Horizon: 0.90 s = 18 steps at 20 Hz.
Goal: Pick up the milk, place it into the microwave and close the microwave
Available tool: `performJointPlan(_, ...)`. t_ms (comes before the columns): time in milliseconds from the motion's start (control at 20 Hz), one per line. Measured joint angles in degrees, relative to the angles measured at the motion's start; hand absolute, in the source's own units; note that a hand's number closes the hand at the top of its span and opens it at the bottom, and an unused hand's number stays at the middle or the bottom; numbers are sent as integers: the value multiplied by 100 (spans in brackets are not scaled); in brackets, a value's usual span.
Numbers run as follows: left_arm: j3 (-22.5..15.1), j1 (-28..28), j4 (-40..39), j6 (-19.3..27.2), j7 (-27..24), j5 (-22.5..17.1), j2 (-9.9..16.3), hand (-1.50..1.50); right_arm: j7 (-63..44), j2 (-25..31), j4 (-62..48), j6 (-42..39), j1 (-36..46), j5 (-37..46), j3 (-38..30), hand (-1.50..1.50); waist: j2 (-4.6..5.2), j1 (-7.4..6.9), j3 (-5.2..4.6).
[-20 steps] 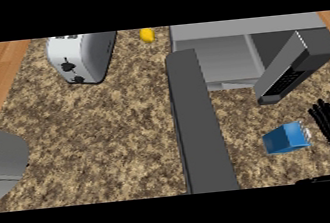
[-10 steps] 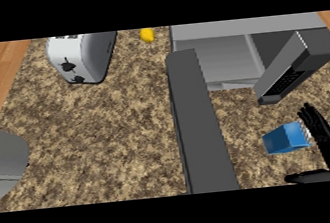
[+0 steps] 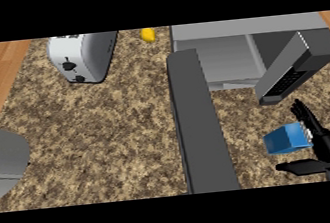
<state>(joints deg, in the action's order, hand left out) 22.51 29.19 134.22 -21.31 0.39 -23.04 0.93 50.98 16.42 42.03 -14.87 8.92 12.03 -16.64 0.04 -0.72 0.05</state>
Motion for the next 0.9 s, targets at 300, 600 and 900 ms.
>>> performJointPlan(300,173,11,-156,-172,-103,-105,30,-150,321,50,-808,155,434,109,107,150,4,-10,2)
performJointPlan(600,250,-41,-101,-154,3,-244,53,-150,694,53,-912,396,565,243,295,150,-1,-16,-4)
performJointPlan(900,248,-86,-104,-196,71,-207,31,-150,817,-242,-1441,941,1111,105,2,150,20,-57,-6)
